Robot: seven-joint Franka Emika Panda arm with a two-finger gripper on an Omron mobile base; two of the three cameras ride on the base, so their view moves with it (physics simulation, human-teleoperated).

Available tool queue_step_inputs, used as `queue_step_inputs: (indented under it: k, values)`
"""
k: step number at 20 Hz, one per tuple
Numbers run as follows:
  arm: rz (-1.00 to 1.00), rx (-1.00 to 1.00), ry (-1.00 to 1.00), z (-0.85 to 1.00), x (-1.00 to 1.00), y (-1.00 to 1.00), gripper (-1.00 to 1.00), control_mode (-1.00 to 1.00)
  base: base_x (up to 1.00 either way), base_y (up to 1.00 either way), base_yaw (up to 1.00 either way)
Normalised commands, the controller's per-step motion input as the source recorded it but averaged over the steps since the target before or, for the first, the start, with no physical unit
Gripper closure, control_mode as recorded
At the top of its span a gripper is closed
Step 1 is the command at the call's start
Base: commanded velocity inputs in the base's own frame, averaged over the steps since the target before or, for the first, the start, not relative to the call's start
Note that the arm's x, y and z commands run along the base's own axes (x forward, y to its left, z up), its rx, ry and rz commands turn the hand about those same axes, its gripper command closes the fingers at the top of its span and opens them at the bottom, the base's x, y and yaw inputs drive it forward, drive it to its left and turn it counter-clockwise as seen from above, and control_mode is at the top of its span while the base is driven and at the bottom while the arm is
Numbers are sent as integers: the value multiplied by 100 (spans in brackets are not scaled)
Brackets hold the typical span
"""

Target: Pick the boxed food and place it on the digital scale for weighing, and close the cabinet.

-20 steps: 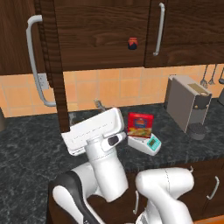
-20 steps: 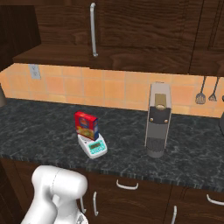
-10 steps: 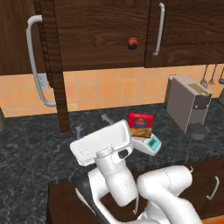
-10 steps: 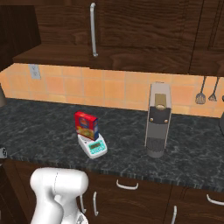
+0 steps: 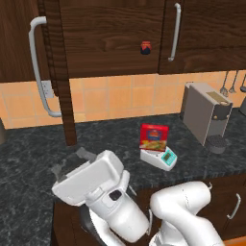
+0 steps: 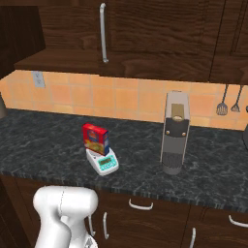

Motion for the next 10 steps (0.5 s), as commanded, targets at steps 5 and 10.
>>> queue_step_inputs:
  k: [5,10]
  values:
    - [0,-14,-2,0,-11,59,-100,-100,0,0,0]
    - [-19,-2,12,23,12,55,-100,-100,0,0,0]
